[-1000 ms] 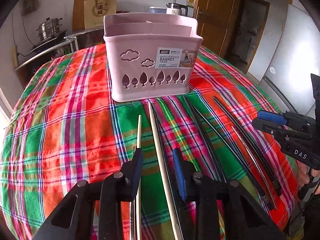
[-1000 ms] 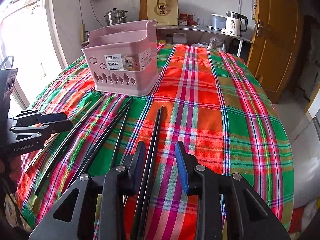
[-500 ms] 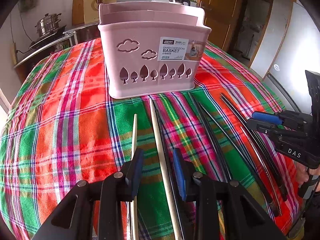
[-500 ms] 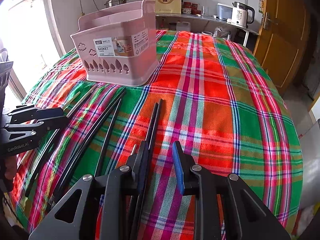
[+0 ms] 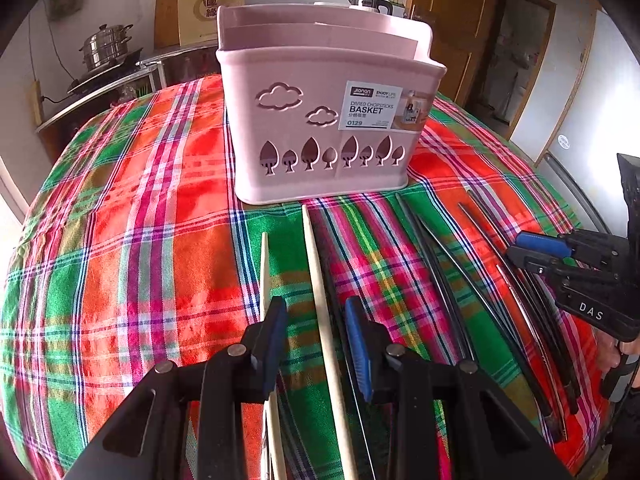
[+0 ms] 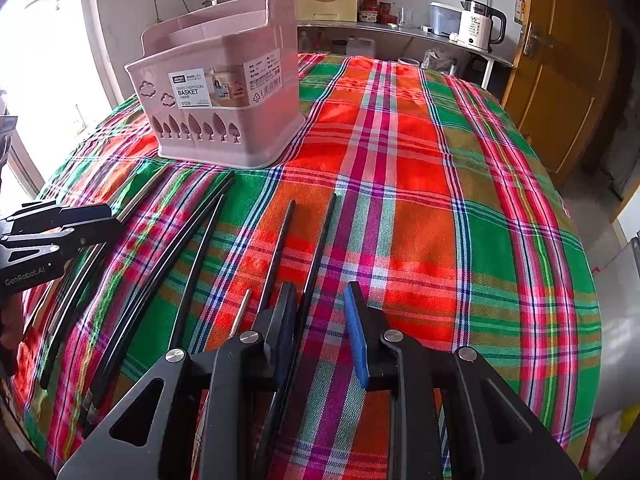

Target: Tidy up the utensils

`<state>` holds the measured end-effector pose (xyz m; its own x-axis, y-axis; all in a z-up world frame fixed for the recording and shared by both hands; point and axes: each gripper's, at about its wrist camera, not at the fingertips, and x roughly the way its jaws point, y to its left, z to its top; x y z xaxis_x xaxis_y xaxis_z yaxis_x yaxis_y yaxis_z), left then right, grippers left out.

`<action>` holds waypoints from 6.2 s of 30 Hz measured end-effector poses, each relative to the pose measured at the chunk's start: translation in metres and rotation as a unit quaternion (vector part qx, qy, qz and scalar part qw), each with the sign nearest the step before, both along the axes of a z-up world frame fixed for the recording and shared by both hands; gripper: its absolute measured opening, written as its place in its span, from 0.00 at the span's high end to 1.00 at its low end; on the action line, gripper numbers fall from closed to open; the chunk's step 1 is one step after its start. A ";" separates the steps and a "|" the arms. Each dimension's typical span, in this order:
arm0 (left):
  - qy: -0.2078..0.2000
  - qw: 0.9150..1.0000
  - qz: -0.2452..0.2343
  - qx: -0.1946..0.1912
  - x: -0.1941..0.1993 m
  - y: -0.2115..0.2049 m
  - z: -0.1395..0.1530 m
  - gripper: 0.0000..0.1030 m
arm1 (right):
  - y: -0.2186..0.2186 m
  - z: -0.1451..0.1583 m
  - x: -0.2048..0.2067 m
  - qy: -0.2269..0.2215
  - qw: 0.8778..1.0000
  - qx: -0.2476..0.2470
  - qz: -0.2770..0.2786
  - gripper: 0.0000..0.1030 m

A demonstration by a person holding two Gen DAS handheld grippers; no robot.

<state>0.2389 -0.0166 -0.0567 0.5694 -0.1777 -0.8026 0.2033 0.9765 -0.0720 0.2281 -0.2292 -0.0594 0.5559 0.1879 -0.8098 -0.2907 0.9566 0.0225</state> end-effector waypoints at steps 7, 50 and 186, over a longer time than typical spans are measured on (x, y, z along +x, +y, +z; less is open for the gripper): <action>-0.009 0.999 -0.043 -0.010 -0.003 -0.022 0.010 0.70 | -0.001 0.000 0.002 -0.001 1.000 0.003 0.000 0.75; 0.035 0.999 -0.023 0.027 0.036 -0.024 -0.005 0.95 | 0.010 0.003 0.044 0.045 0.999 -0.006 0.007 0.94; -0.144 0.982 -0.015 -0.124 -0.106 0.029 0.113 0.71 | -0.022 0.117 -0.071 -0.128 0.981 0.147 0.002 0.79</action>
<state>0.1327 0.0120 0.0566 0.7581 -0.3670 -0.5391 0.2780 0.9296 -0.2419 0.1572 -0.2509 0.0579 0.7327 0.3952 -0.5541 -0.3267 0.9184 0.2231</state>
